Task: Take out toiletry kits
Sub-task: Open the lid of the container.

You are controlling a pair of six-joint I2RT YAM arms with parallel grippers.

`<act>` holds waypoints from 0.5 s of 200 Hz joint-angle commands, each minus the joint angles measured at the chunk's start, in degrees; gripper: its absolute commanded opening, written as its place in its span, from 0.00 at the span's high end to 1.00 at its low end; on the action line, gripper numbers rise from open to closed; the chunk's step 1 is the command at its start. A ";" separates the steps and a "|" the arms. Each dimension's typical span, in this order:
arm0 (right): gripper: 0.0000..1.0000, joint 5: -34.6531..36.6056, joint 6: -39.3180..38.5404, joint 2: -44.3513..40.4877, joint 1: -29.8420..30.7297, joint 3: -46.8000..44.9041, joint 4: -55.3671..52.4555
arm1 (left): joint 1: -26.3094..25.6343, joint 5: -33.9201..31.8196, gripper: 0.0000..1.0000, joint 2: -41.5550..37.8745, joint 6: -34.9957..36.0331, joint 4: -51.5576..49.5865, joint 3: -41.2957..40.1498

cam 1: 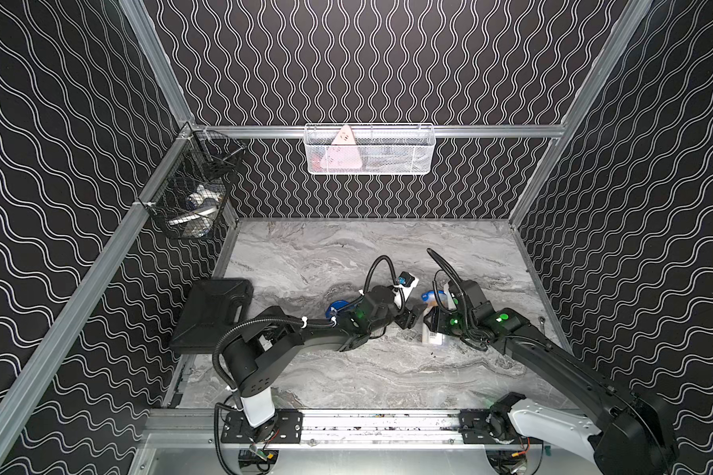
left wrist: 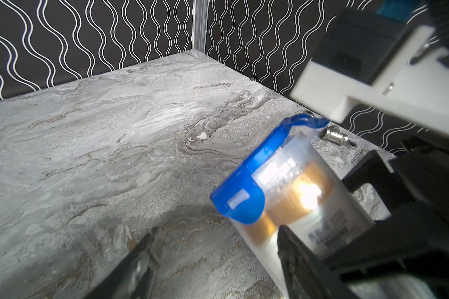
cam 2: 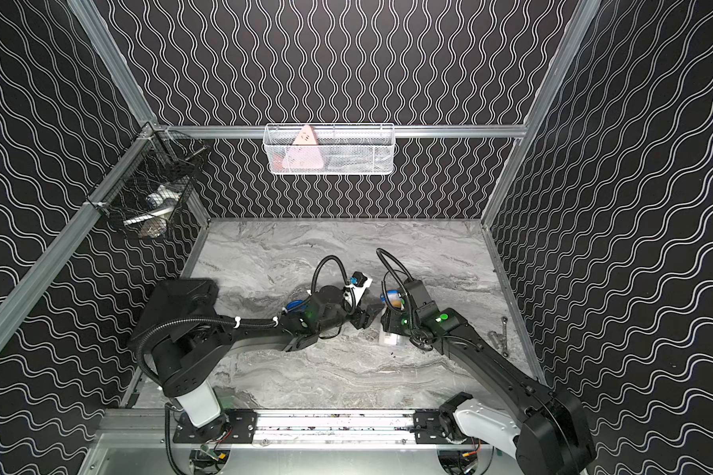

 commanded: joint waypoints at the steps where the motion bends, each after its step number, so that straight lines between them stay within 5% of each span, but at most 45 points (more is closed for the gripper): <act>1: 0.59 -1.23 -0.84 -0.62 0.06 0.52 2.82 | -0.05 -1.04 0.28 1.18 -0.08 2.12 1.70; 68: 0.59 -2.78 -1.93 -0.79 1.20 0.99 1.54 | -2.15 -16.25 0.32 3.32 2.22 0.57 3.96; 100: 0.60 -1.27 -1.67 -1.49 1.82 0.67 0.29 | -3.68 -33.29 0.38 4.16 4.89 -1.05 5.89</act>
